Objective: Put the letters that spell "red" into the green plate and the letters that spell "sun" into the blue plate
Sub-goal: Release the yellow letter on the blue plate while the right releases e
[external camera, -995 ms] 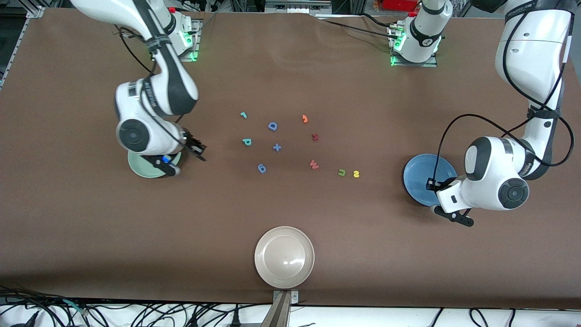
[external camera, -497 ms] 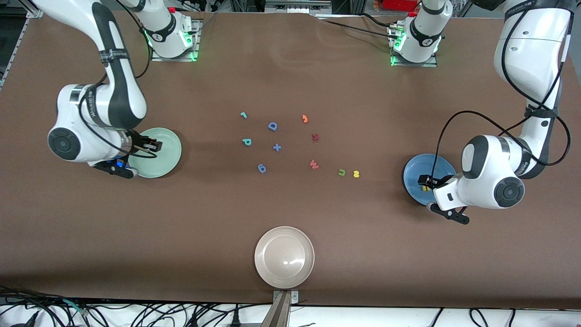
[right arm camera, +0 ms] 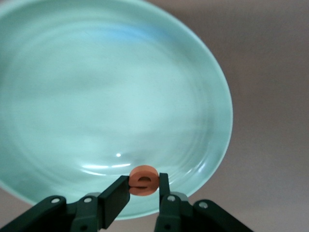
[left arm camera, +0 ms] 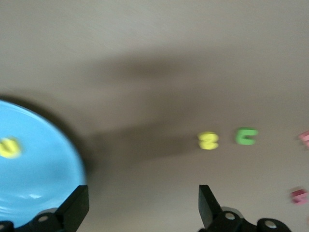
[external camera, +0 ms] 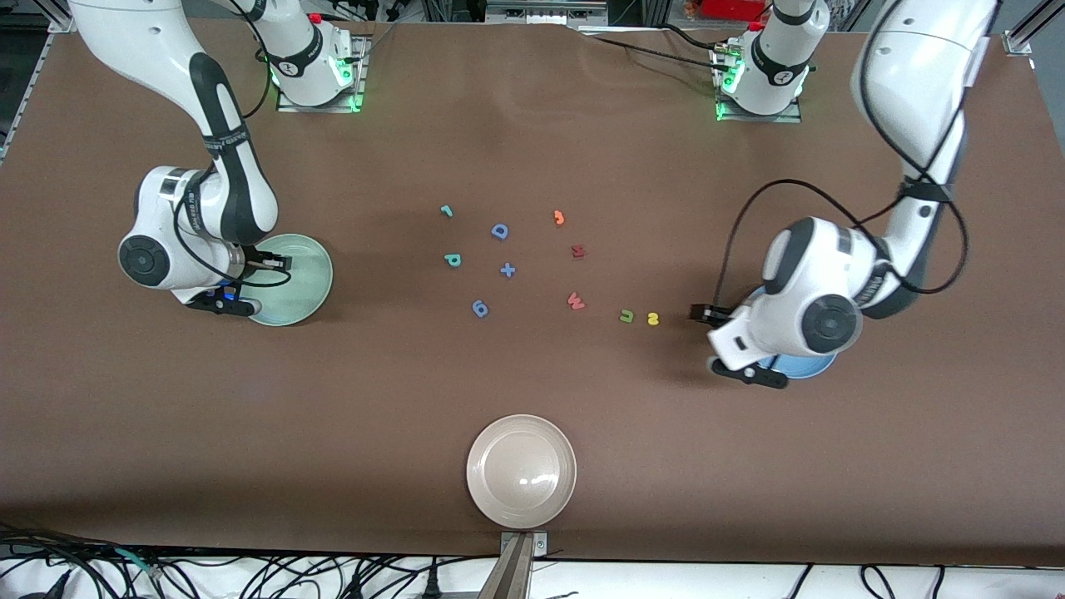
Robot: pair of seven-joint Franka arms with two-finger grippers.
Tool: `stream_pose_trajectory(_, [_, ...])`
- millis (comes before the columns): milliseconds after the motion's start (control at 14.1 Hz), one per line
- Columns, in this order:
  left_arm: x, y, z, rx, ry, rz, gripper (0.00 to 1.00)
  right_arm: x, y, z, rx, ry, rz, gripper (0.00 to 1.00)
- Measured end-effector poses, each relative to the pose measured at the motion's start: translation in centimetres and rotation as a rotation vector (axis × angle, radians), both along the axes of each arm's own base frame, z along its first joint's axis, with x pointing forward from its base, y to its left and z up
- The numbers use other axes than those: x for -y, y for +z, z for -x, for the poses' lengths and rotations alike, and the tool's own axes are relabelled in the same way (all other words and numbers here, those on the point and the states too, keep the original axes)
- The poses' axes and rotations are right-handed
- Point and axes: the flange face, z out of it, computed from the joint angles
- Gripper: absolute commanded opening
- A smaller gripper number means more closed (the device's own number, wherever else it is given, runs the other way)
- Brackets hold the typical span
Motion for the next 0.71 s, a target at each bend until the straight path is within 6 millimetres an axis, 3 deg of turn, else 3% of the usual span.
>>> stream_pose_trajectory(142, [4.8, -0.9, 2.2, -0.010, 0.060, -0.045, 1.00, 0.7, -0.9, 0.3, -0.017, 0.007, 0.000, 0.21])
stream_pose_trajectory(213, [6.4, -1.6, 3.1, -0.001, 0.078, -0.054, 1.00, 0.9, -1.2, 0.4, -0.022, 0.007, 0.002, 0.34])
stream_pose_trajectory(284, [7.1, -2.4, 3.7, 0.014, 0.090, -0.052, 1.00, 0.9, -1.3, 0.4, -0.024, 0.007, 0.003, 0.54])
stream_pose_trajectory(426, [6.8, -4.4, 4.3, 0.051, 0.110, -0.037, 1.00, 0.9, -1.4, 0.4, -0.026, 0.007, 0.003, 0.86])
stream_pose_trajectory(497, [6.4, -5.1, 4.4, 0.070, 0.120, -0.028, 1.00, 0.9, -1.4, 0.4, -0.025, 0.007, 0.004, 0.94])
stream_pose_trajectory(710, [5.3, -6.4, 4.1, 0.132, 0.109, -0.038, 0.99, 0.8, -0.8, -0.1, -0.012, 0.009, 0.002, 0.97])
